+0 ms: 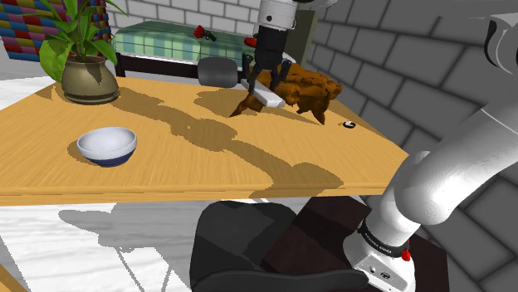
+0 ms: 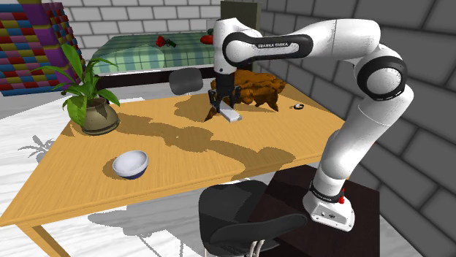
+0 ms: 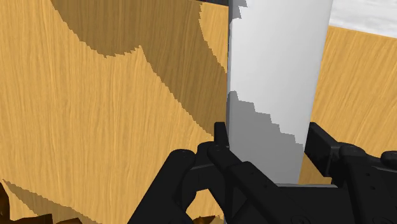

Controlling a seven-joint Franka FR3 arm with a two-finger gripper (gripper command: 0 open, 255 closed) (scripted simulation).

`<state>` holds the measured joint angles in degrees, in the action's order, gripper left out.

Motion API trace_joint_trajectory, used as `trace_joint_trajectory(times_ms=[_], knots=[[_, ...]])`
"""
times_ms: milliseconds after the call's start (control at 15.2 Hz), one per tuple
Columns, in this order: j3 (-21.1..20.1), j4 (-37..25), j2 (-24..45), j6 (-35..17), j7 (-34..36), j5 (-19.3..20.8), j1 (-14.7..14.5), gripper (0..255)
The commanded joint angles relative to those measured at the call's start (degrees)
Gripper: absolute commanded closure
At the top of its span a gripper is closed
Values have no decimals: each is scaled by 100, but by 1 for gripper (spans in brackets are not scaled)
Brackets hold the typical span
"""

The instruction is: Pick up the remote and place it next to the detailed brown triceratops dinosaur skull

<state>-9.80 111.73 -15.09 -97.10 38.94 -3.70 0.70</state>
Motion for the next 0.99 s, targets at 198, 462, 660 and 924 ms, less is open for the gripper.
trace_joint_trajectory(times_ms=[198,462,660,924], knots=[[7,-437,41,396,16,11,6,255],[9,-822,113,710,32,23,10,255],[9,-1128,181,948,45,34,14,255],[6,-1562,293,1271,66,51,17,255]])
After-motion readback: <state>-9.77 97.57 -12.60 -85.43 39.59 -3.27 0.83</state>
